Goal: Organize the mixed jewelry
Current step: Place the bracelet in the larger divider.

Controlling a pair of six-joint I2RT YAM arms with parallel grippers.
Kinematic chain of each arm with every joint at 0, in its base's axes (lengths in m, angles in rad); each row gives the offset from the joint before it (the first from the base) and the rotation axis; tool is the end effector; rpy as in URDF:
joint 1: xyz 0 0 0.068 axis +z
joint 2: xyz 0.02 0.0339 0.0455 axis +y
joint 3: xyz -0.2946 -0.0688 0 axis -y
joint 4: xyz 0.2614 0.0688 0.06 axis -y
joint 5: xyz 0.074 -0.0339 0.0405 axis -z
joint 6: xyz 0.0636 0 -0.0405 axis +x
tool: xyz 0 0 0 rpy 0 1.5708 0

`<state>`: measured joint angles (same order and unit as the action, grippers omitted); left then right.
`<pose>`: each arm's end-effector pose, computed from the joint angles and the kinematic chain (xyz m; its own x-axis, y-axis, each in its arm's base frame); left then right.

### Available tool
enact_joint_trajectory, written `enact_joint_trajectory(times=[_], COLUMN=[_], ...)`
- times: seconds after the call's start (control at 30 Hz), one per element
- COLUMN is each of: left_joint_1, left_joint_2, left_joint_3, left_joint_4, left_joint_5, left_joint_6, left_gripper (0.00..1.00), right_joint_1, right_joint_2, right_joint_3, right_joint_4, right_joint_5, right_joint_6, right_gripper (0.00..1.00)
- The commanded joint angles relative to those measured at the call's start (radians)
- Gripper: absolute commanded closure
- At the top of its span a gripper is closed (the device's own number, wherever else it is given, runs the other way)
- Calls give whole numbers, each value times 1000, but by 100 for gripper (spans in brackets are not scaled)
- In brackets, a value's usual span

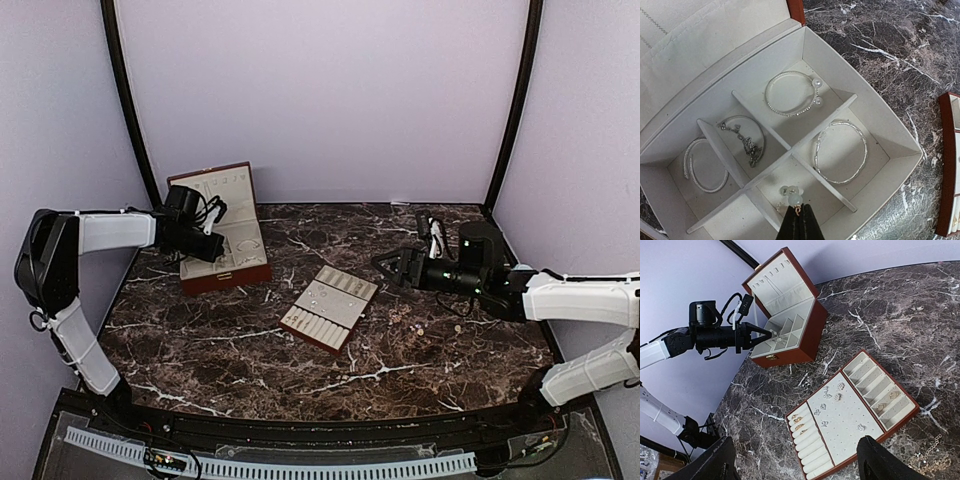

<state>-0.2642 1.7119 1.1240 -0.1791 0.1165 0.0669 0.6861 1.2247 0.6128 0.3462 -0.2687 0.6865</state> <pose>0.3948 -0.1145 0.2149 -0.6457 0.2435 -0.7238 0.3842 0.9227 -0.0324 0.2207 0.2025 0.2541 -0.6699 0.2413 -0.7021 -0.4970 0.5569 0.6655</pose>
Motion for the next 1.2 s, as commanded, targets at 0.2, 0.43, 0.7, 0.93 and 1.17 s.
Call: enact_joint_trajectory(times=[0.2, 0.43, 0.7, 0.93, 1.17], left_joint_1=[12, 13, 13, 13, 13], left_joint_2=[46, 74, 107, 119, 124], left_joint_3=[54, 68, 92, 102, 112], left_joint_4=[-52, -59, -103, -120, -125], left_joint_5=[28, 96, 40, -16, -33], left_joint_6=[-20, -23, -24, -22, -32], left_gripper=[100, 100, 100, 100, 81], right_joint_1=[-5, -5, -5, -5, -5], right_joint_2=[-13, -8, -14, -28, -37], right_joint_3=[-23, -25, -28, -36, -42], right_joint_4=[45, 53, 51, 51, 45], right_joint_5=[5, 8, 12, 21, 34], right_joint_6=[1, 3, 3, 6, 5], right_gripper=[14, 15, 14, 14, 14])
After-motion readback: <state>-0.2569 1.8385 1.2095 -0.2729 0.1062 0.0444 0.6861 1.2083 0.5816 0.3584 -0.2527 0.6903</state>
